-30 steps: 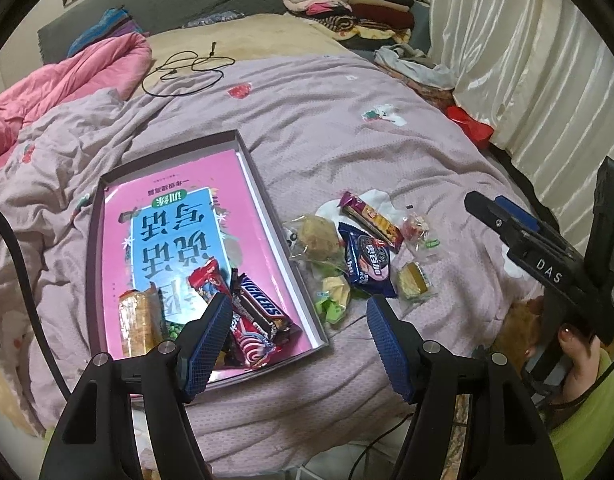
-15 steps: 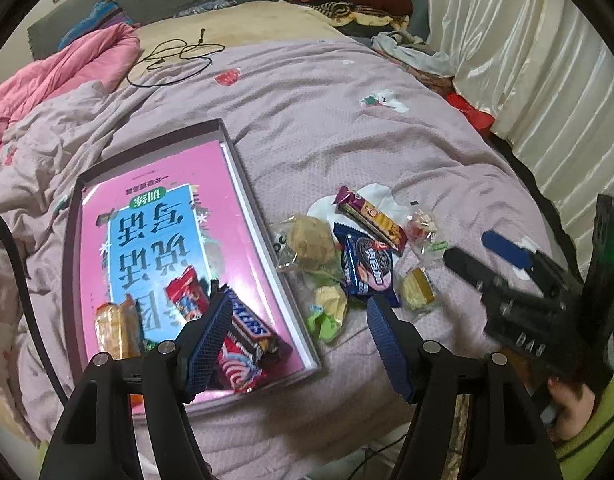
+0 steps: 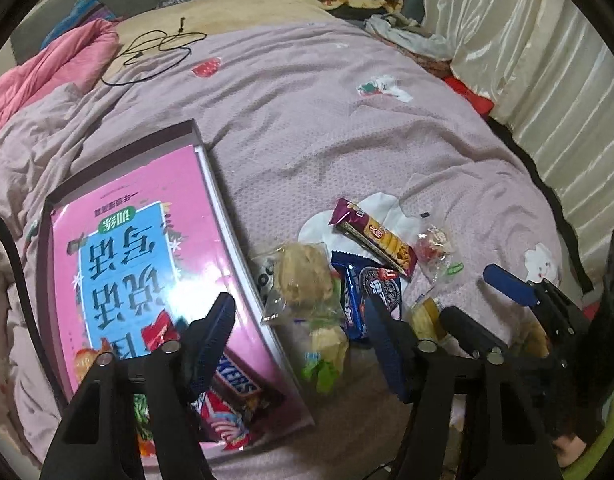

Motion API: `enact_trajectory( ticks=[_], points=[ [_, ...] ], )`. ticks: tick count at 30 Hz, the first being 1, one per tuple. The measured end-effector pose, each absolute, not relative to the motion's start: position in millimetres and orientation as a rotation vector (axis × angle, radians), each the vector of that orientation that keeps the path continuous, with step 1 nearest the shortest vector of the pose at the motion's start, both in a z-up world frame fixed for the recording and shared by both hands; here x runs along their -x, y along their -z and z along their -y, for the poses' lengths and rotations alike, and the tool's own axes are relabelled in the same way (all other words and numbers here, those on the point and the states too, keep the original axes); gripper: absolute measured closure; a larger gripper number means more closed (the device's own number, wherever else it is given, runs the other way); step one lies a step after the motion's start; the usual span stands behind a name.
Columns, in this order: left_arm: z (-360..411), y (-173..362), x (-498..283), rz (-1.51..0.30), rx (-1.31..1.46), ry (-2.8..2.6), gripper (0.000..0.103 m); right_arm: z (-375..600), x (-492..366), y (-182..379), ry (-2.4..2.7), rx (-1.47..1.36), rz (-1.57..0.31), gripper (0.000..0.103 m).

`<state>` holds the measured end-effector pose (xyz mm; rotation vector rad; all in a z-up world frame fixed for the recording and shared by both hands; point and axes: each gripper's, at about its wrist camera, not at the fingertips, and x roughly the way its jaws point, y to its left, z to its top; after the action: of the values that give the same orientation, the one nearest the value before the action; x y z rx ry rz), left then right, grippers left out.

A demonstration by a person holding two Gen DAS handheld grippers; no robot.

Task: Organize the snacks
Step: 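Grasp the clear pastry bag with the left tool while the right tool grasps the wrapped cake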

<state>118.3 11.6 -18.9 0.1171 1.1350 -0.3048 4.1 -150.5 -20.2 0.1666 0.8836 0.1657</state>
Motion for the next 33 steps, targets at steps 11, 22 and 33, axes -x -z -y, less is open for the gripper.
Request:
enact_trajectory(
  ticks=[11,22,33],
  points=[
    [5.4,39.5,-143.3,-1.202,-0.183,0.308,0.061,149.6,-8.3,27.9,-0.18,-0.172,-0.906,0.027],
    [15.1,54.3,-154.8,-1.25,-0.222,0.287,0.062,145.3,-11.6,38.5,-0.188,-0.152,-0.94,0.027],
    [21.9,66.1,-164.8,-1.278,-0.237,0.269,0.059,125.7,-11.1,47.3,-0.218,-0.061,-0.969,0.027]
  ],
)
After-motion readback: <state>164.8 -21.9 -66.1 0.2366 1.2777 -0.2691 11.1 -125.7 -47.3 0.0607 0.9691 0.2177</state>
